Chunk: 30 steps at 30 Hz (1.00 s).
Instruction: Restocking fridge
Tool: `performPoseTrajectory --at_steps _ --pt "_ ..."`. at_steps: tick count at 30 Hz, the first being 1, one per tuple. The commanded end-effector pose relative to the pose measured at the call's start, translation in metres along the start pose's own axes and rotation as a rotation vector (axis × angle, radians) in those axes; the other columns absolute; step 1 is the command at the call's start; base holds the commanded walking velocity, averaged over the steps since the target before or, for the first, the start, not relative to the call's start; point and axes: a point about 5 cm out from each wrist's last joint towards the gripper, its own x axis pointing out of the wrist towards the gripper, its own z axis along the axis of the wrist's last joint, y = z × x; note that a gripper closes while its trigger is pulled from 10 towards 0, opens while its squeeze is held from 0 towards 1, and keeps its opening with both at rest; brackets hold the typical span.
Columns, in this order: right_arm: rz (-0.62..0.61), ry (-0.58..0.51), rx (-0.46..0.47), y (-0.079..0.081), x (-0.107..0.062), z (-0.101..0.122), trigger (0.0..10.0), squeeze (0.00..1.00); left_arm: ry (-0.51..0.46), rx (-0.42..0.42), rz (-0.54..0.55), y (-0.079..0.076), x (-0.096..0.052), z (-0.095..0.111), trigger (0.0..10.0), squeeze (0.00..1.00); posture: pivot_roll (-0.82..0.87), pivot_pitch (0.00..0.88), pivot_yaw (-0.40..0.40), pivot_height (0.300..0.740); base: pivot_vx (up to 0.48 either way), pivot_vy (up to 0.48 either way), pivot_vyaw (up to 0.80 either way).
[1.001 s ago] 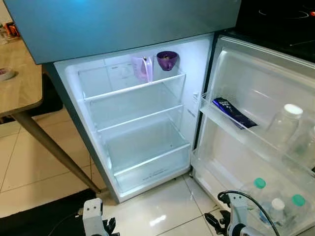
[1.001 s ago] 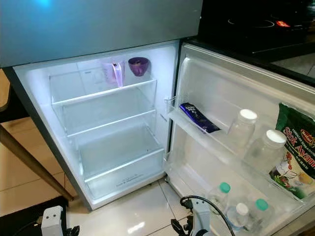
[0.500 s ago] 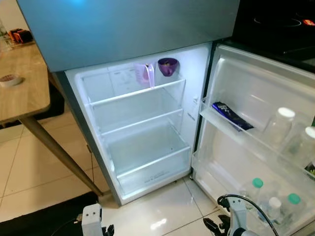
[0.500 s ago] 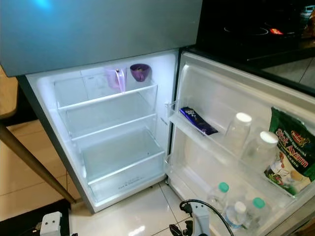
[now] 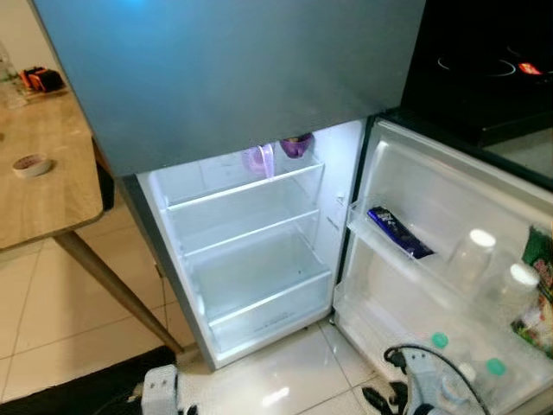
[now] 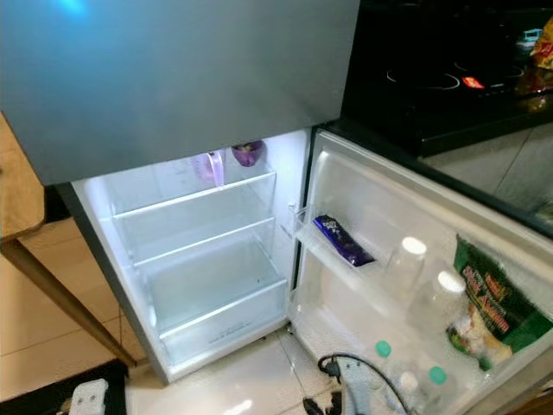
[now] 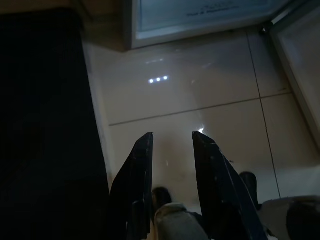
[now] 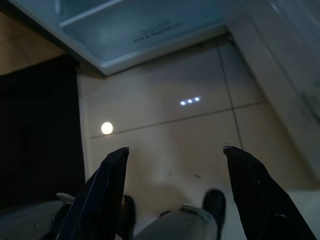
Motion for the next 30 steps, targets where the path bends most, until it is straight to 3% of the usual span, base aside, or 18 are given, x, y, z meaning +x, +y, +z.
performPoseTrajectory --at_steps 1,11,18,30 --pt "-0.024 0.056 0.009 -0.004 -0.005 -0.013 10.0 0.0 0.043 -0.003 0.008 0.0 -0.002 -0.011 10.0 0.0 -0.08 0.023 0.014 0.74 0.0 0.0 0.0" --pt "-0.219 0.225 0.077 -0.024 -0.03 -0.06 10.0 0.0 0.162 -0.047 0.081 0.012 -0.018 -0.046 10.0 0.0 -0.09 0.006 -0.001 0.74 0.0 0.0 0.0" --pt "-0.281 0.308 0.114 -0.029 -0.044 -0.083 10.0 0.0 0.17 -0.07 0.085 0.009 -0.02 -0.052 10.0 0.0 -0.09 0.002 -0.001 0.74 0.0 0.0 -0.06" --pt "-0.282 0.32 0.122 -0.026 -0.042 -0.083 10.0 0.0 0.135 -0.063 0.079 0.01 -0.016 -0.042 10.0 0.0 -0.09 0.0 0.0 0.74 0.0 0.0 -0.7"
